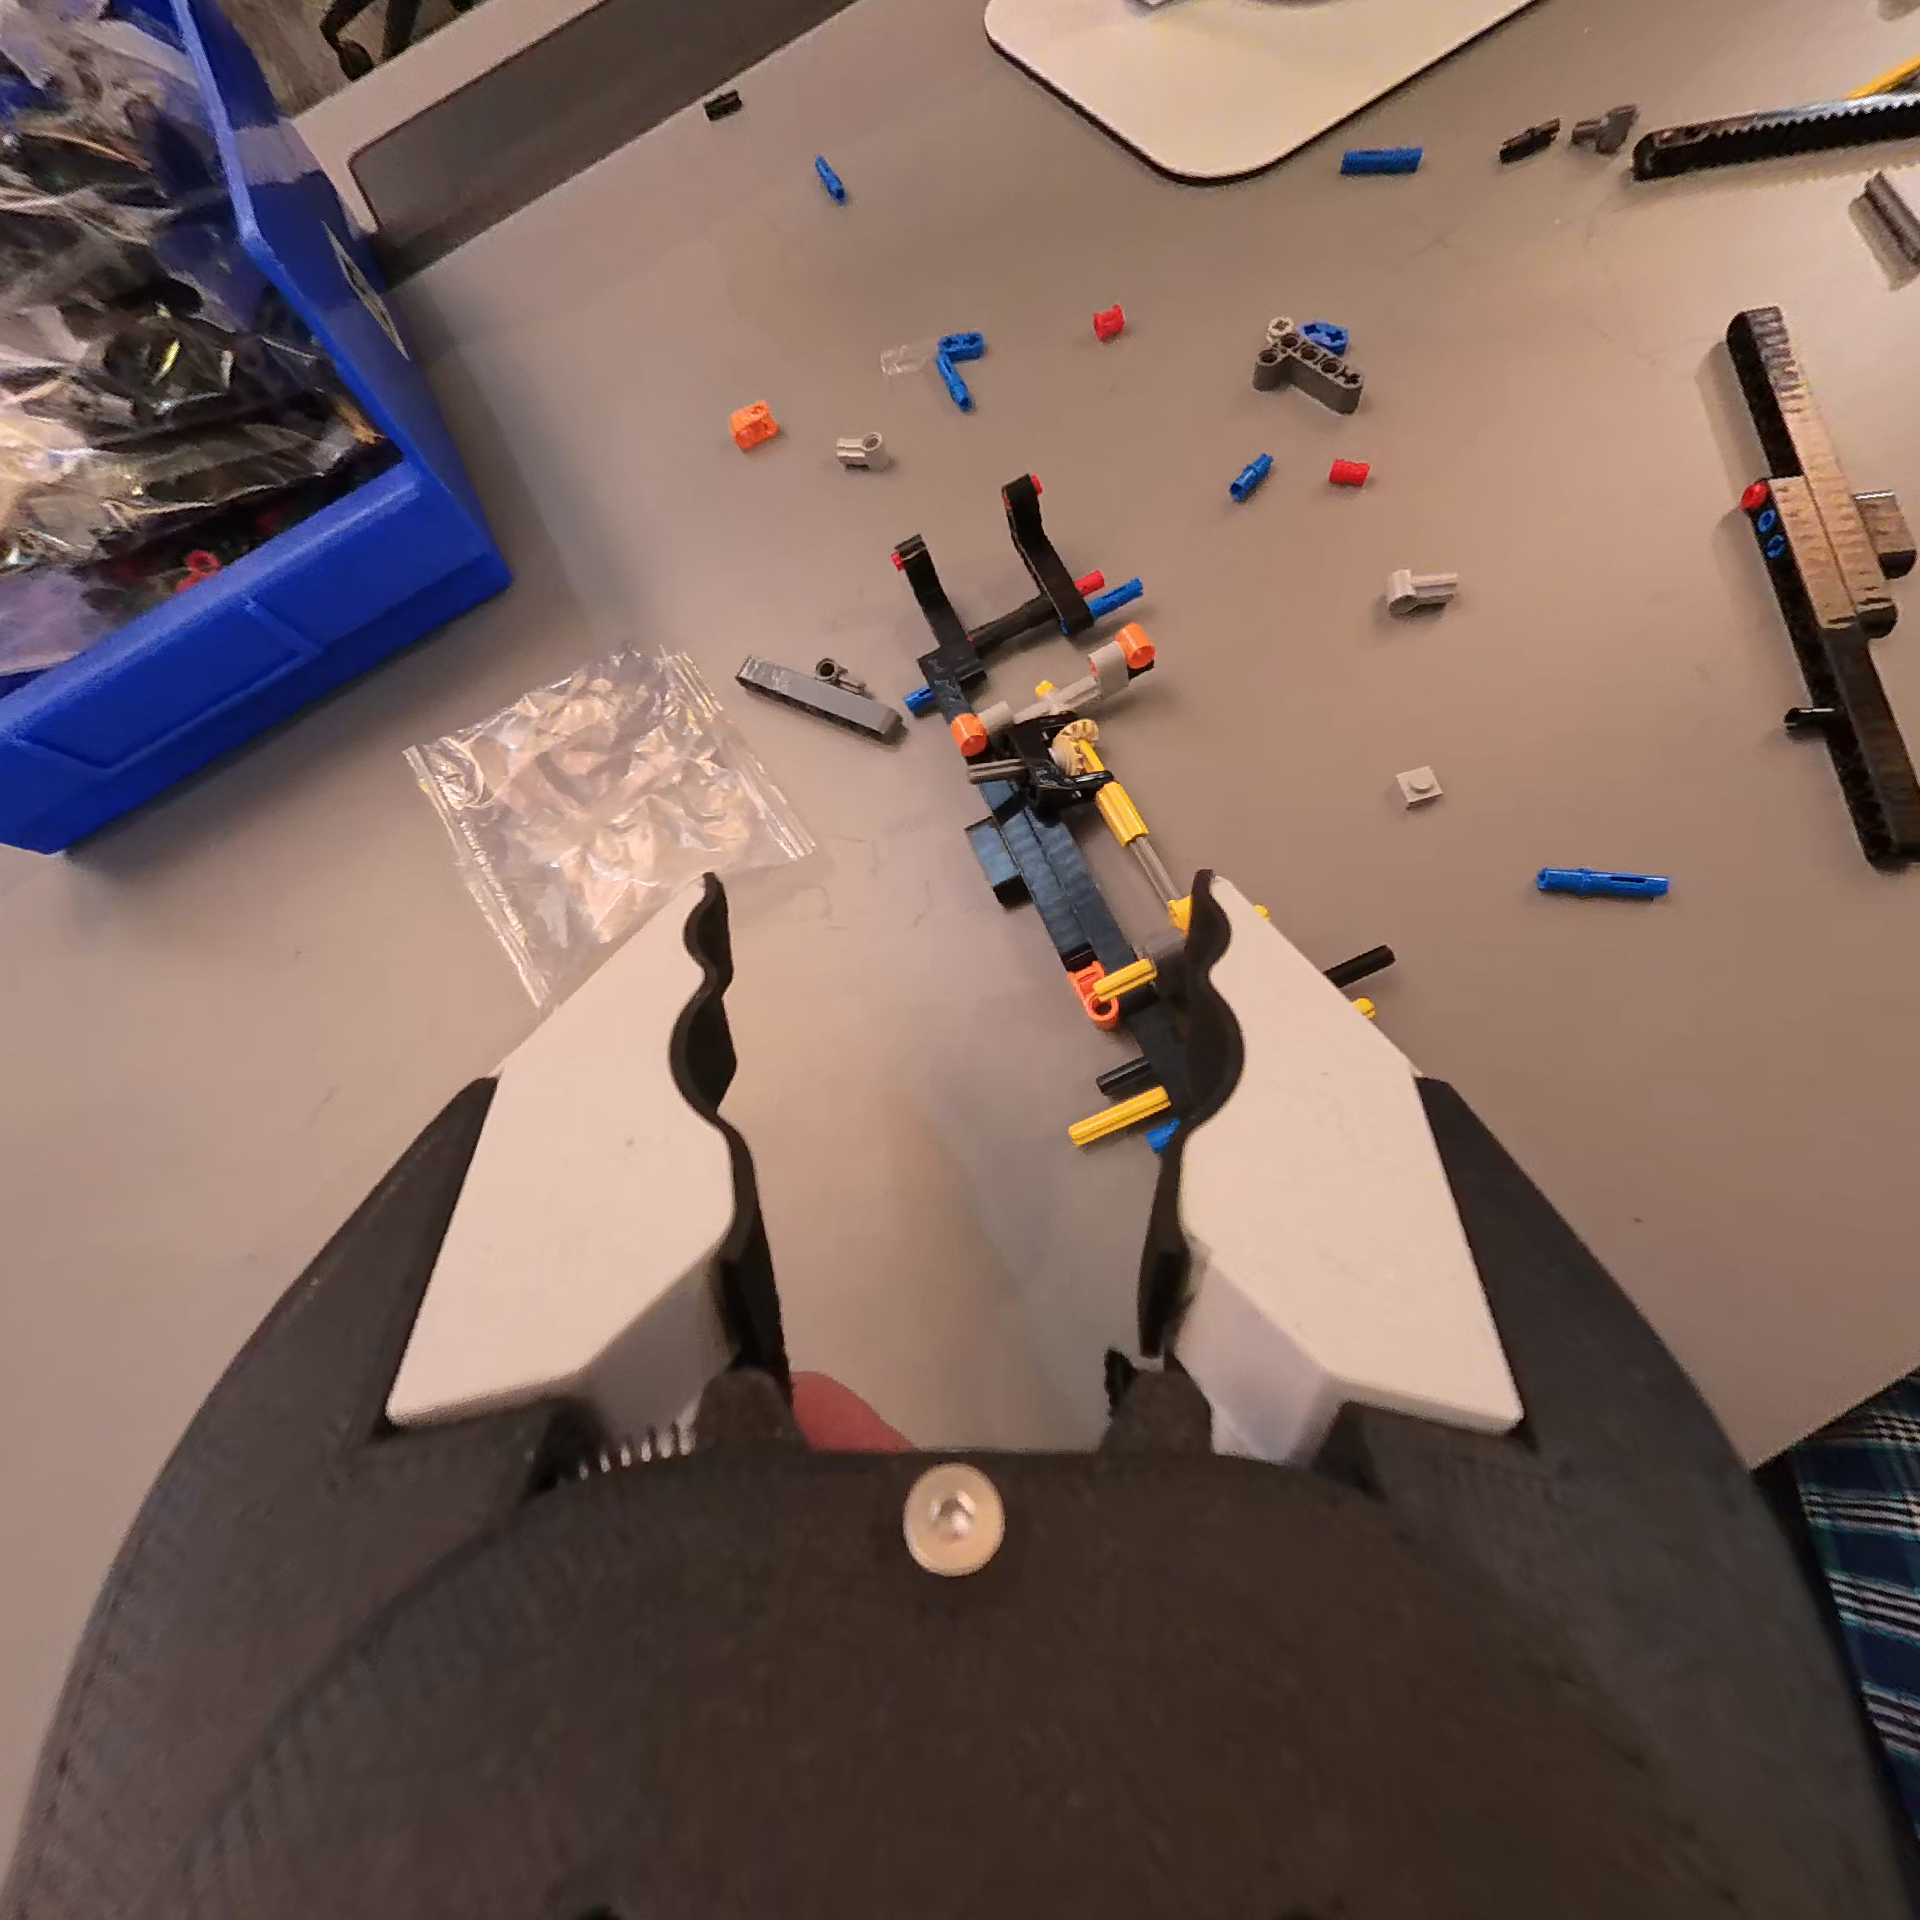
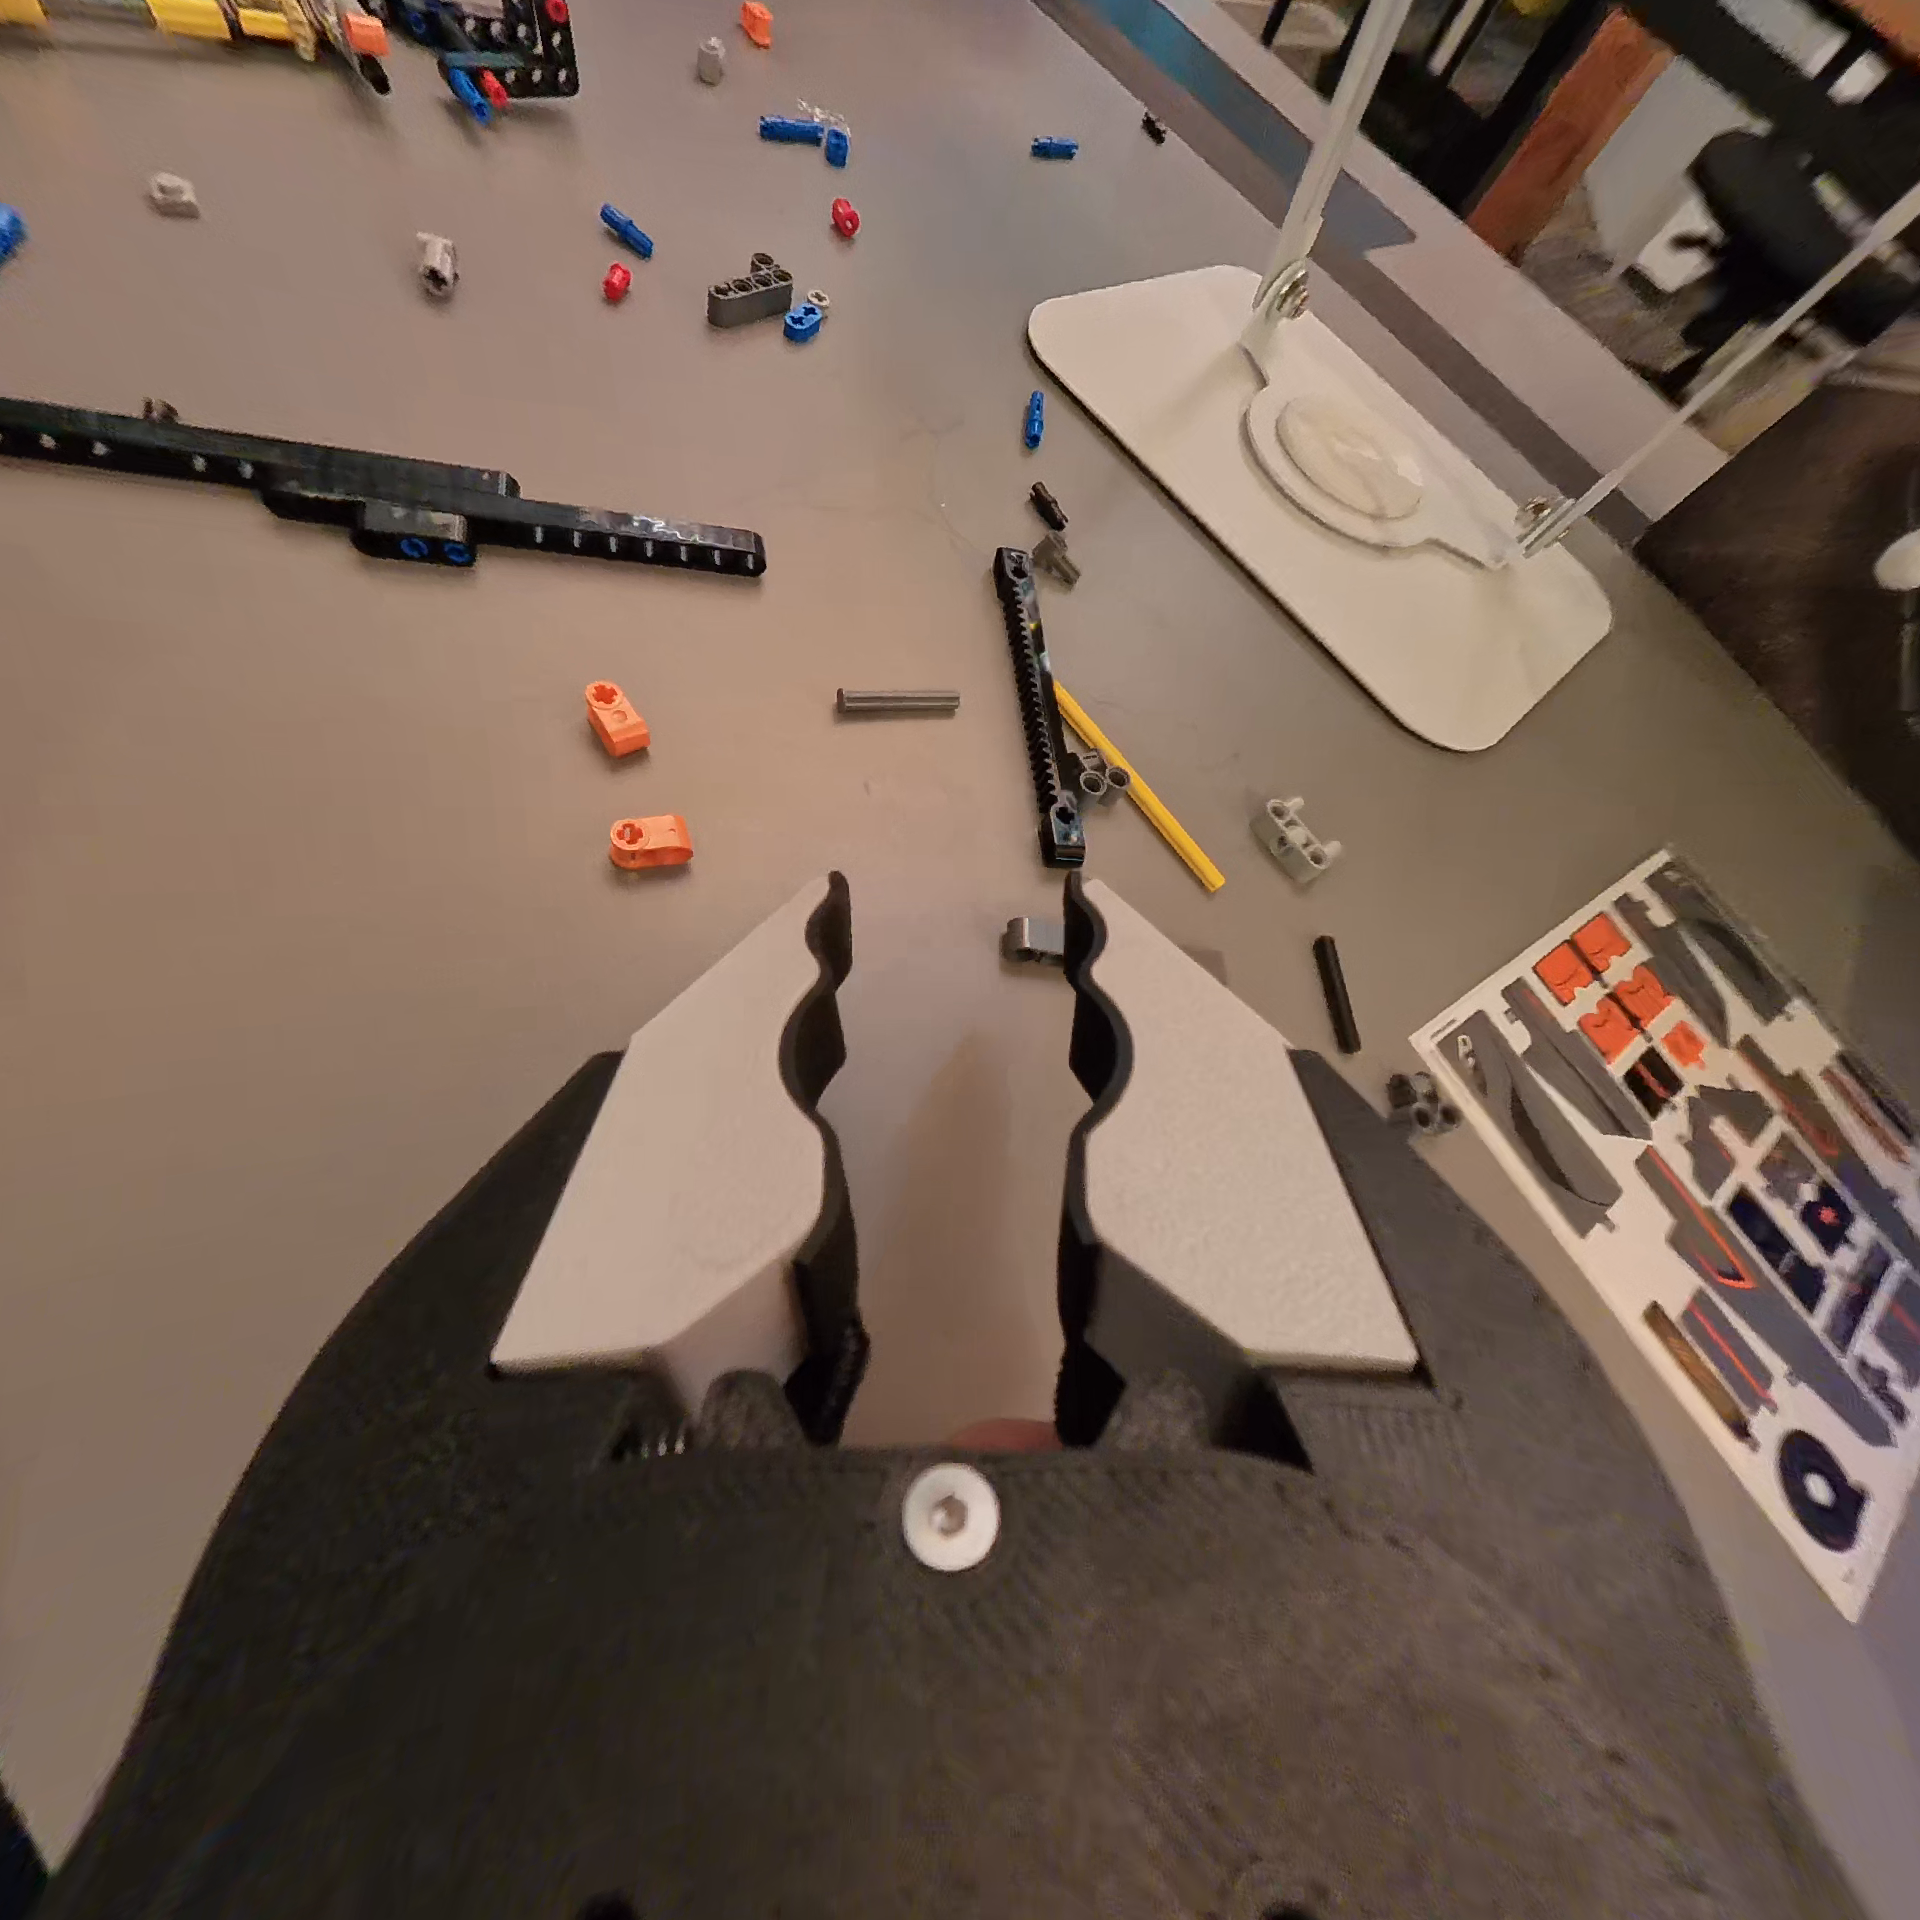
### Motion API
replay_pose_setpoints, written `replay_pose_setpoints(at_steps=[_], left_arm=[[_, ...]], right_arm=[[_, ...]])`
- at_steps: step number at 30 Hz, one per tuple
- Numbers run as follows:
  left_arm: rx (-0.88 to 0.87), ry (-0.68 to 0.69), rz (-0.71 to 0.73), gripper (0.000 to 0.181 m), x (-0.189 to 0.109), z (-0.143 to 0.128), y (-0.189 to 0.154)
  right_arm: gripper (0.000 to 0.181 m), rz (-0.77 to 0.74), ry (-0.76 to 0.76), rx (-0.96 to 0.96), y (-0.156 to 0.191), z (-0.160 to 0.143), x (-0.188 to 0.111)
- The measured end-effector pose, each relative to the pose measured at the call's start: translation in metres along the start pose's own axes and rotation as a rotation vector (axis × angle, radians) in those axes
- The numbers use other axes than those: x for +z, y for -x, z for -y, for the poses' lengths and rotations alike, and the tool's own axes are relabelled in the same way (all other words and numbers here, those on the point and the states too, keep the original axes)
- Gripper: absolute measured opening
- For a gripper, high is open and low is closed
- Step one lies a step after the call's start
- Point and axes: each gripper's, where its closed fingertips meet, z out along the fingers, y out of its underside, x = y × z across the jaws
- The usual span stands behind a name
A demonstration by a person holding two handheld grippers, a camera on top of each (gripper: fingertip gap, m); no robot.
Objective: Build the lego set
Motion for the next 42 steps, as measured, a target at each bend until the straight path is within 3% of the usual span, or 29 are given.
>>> replay_pose_setpoints(at_steps=[6, 11, 16, 24, 30, 35, 39, 40, 41, 42], left_arm=[[0.004, 0.01, -0.006, 0.086, 0.003, -0.002, -0.002], [0.009, 0.014, -0.016, 0.086, 0.006, -0.001, -0.007], [0.041, 0.018, -0.019, 0.086, 0.007, 0.002, -0.013], [0.045, 0.005, -0.04, 0.085, 0.007, 0.005, -0.018], [0.047, -0.002, -0.053, 0.085, 0.006, 0.007, -0.021], [0.043, -0.011, -0.067, 0.085, 0.007, 0.01, -0.024], [0.046, -0.018, -0.089, 0.085, 0.01, 0.015, -0.032], [0.049, -0.022, -0.097, 0.084, 0.01, 0.017, -0.035], [0.051, -0.03, -0.106, 0.084, 0.011, 0.021, -0.039], [0.052, -0.042, -0.117, 0.084, 0.011, 0.026, -0.045]], right_arm=[[0.035, 0.044, 0.063, 0.042, -0.012, 0.002, 0.0], [0.034, 0.14, 0.031, 0.089, -0.015, 0.036, 0.009], [0.036, 0.273, 0.151, -0.081, 0.009, 0.065, 0.055], [0.044, 0.466, 0.108, -0.291, 0.058, 0.112, 0.136], [0.052, 0.625, 0.188, -0.365, 0.072, 0.107, 0.177], [0.03, 0.705, 0.208, -0.354, 0.074, 0.106, 0.183], [0.029, 0.721, 0.201, -0.299, 0.075, 0.106, 0.181], [0.024, 0.717, 0.199, -0.283, 0.075, 0.106, 0.18], [0.006, 0.716, 0.196, -0.259, 0.074, 0.106, 0.178], [0.005, 0.72, 0.188, -0.224, 0.075, 0.108, 0.176]])
